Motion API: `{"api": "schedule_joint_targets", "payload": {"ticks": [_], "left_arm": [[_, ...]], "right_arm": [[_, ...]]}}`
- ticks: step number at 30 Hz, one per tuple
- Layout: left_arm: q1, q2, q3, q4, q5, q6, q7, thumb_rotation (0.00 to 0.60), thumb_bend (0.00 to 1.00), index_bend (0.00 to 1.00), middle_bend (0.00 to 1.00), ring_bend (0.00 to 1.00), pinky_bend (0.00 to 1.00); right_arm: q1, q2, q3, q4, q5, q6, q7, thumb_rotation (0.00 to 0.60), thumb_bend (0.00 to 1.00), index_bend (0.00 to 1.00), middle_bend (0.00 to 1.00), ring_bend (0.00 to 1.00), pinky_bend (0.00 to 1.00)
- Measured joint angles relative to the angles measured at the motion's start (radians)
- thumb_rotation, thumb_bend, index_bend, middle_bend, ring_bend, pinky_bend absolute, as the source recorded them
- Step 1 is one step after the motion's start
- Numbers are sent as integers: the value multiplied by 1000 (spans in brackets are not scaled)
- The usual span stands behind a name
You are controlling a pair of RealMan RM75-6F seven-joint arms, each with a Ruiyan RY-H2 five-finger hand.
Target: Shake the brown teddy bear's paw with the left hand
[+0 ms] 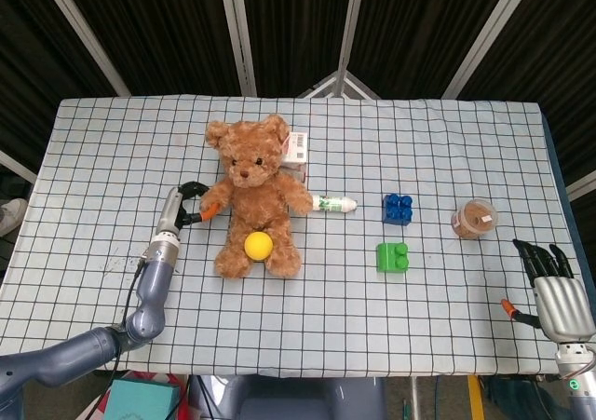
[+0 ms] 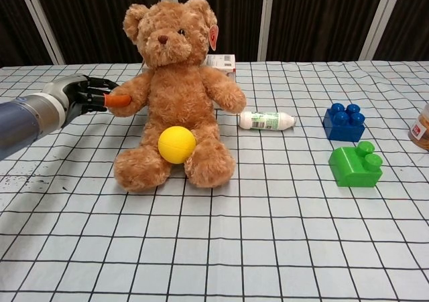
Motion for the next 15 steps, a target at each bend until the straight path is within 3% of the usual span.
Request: {"api": "schedule_joint_targets", "payload": {"ticks": [3,8,15], "left_arm": [[1,5,0,-14,23,5,-7,600,273,283,329,61,79],[19,37,12,-52,94,-34,-73,600,194,20,82,0,39],[115,195,38,-208,264,-129,-246,600,178,0,50,0,38]], "right_arm": [[1,0,0,0,1,-3,0,600,209,8,137,128,49],[2,1,-2,-1,0,-6,0,600,209,8,137,128,49],[1,2,-3,-1,-3,-3,4,600,209,8,136,128,49]]}}
